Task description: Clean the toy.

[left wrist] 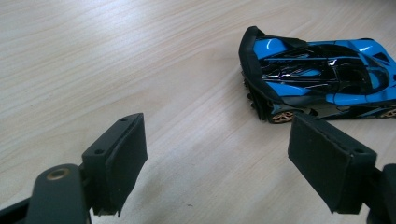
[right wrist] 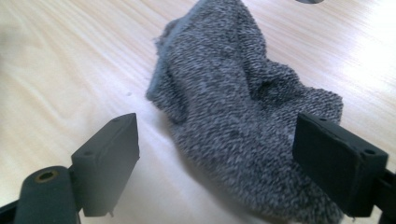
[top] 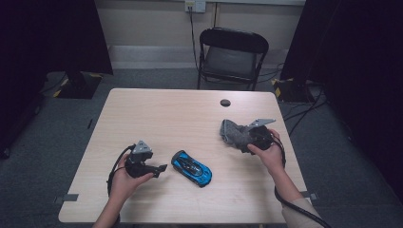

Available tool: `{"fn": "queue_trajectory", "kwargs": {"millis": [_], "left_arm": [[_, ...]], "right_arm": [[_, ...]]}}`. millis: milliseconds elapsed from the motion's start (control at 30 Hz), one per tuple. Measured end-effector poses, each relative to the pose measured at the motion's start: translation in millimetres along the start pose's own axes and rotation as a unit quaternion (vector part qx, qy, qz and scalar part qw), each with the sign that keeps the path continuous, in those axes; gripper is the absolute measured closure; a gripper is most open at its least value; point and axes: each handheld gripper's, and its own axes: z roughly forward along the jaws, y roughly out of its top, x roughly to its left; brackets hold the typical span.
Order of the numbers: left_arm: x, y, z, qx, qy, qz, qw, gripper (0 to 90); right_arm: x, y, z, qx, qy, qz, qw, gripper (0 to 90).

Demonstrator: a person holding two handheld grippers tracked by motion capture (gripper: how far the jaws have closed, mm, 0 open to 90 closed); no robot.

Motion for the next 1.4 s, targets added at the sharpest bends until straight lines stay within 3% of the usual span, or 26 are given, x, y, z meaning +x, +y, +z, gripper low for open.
{"fn": "queue_trajectory", "kwargs": {"millis": [767, 1400], "left_arm": [[-3.0, -1.8, -7.6, -0.008, 0.000, 0.001, 1.0000, 16.2], [-2.8, -5.8, -12.4, -0.011, -0.003, -0.005, 0.9999, 16.2]], "right_arm": [[23.1, -20.3, -29.0, -0.005, 0.039, -0.010, 0.9992, 14.2], [26.4, -56.6, -45.7, -0.011, 0.054, 0.011, 0.9984, 14.2]]}}
